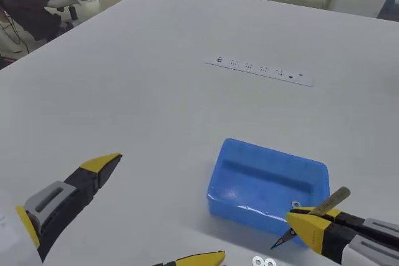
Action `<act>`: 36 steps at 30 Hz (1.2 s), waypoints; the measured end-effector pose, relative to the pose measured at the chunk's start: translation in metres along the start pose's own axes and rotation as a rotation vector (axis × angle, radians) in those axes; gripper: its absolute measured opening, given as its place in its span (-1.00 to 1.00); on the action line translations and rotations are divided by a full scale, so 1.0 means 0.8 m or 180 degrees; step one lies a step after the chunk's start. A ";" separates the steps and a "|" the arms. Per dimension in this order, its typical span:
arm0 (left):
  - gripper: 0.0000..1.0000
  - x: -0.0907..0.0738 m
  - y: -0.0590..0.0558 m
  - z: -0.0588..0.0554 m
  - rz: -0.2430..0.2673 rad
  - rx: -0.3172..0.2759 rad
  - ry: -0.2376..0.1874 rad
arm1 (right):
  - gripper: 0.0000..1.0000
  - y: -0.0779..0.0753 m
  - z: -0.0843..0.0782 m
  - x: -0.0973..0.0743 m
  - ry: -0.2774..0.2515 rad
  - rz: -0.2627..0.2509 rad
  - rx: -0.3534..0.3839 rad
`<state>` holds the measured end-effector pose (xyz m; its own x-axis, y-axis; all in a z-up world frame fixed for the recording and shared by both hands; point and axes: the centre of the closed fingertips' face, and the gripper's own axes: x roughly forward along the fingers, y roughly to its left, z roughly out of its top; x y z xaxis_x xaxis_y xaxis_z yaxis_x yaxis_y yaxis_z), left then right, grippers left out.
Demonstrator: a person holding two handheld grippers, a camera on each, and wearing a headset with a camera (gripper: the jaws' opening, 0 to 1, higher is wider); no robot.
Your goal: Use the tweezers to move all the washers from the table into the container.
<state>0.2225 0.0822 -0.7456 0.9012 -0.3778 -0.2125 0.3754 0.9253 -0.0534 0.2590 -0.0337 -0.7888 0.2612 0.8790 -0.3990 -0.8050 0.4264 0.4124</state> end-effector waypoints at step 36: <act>0.91 0.002 -0.003 -0.004 -0.0046 0.0065 0.0049 | -0.89 0.043 -0.073 0.025 0.0591 0.0273 -0.1110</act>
<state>0.2223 0.0796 -0.7490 0.8923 -0.3904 -0.2268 0.3928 0.9189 -0.0365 0.2053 -0.0136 -0.8300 0.1103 0.8412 -0.5294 -0.9605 0.2272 0.1609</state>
